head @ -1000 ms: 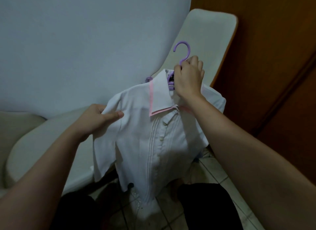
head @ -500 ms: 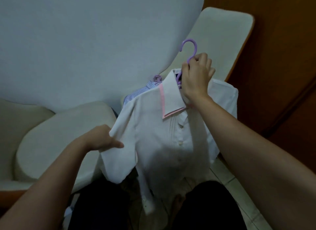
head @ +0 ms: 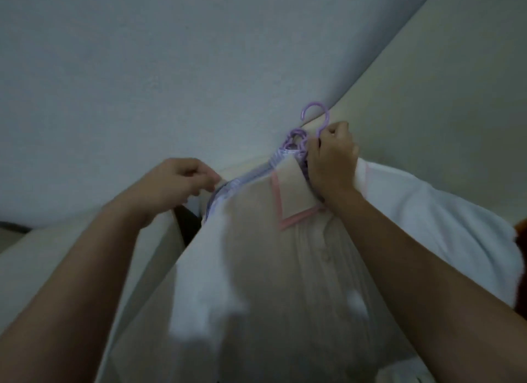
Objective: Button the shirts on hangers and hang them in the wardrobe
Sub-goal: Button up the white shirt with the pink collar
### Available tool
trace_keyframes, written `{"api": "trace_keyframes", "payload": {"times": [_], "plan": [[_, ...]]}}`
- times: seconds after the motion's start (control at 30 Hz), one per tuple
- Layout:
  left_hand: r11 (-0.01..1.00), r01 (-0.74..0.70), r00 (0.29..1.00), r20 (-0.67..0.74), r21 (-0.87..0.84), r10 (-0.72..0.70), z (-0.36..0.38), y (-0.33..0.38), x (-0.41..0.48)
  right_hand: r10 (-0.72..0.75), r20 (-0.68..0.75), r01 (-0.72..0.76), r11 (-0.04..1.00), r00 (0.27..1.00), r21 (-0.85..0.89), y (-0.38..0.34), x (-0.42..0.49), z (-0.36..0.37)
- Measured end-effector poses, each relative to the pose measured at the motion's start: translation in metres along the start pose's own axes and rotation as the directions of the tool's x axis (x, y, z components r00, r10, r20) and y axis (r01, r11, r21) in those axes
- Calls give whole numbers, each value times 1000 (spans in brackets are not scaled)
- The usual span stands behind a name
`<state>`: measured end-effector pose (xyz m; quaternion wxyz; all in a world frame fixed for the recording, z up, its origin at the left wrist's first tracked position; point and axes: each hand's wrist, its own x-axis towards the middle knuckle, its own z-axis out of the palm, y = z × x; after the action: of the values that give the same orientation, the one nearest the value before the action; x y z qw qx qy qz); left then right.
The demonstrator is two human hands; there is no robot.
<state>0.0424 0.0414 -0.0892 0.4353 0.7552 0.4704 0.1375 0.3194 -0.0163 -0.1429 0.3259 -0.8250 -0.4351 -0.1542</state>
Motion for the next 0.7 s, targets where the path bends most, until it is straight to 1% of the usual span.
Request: {"api": "trace_keyframes", "payload": {"times": [0.03, 0.07, 0.1, 0.17, 0.23, 0.33, 0.37, 0.43, 0.53, 0.67, 0.7], "plan": [[1000, -20, 999, -37, -6, 20, 14, 5, 11, 10, 58, -7, 999, 998, -46, 7, -4, 10], [999, -32, 999, -43, 23, 33, 27, 8, 26, 19, 112, -11, 998, 994, -70, 14, -3, 18], [997, -31, 999, -27, 73, 33, 42, 8, 37, 32, 153, -22, 997, 988, -70, 18, -5, 23], [986, 8, 1000, 20, 168, -11, 66, 10, 58, 61, 234, -45, 996, 970, -73, 22, 1, 27], [971, 22, 998, 58, 237, -37, 85, 14, 70, 84, 338, -52, 993, 937, -103, 23, 5, 26], [920, 21, 994, 90, 392, -61, 104, 24, 77, 118, 523, -90, 993, 844, -78, 24, 10, 14], [900, 23, 995, 75, 434, -62, 109, 29, 78, 128, 569, -114, 992, 813, -61, 25, 13, 8], [880, 22, 998, 41, 475, -48, 113, 40, 80, 118, 653, -104, 993, 748, -60, 26, 20, -5], [880, 32, 997, 49, 475, -63, 113, 46, 86, 74, 728, -17, 996, 682, -85, 37, 33, -15], [836, 10, 992, 101, 549, -78, 109, 47, 92, 91, 828, 28, 991, 553, -127, 53, 46, -23], [827, 2, 991, 110, 563, -78, 108, 48, 92, 91, 840, 55, 988, 535, -143, 54, 47, -23]]}}
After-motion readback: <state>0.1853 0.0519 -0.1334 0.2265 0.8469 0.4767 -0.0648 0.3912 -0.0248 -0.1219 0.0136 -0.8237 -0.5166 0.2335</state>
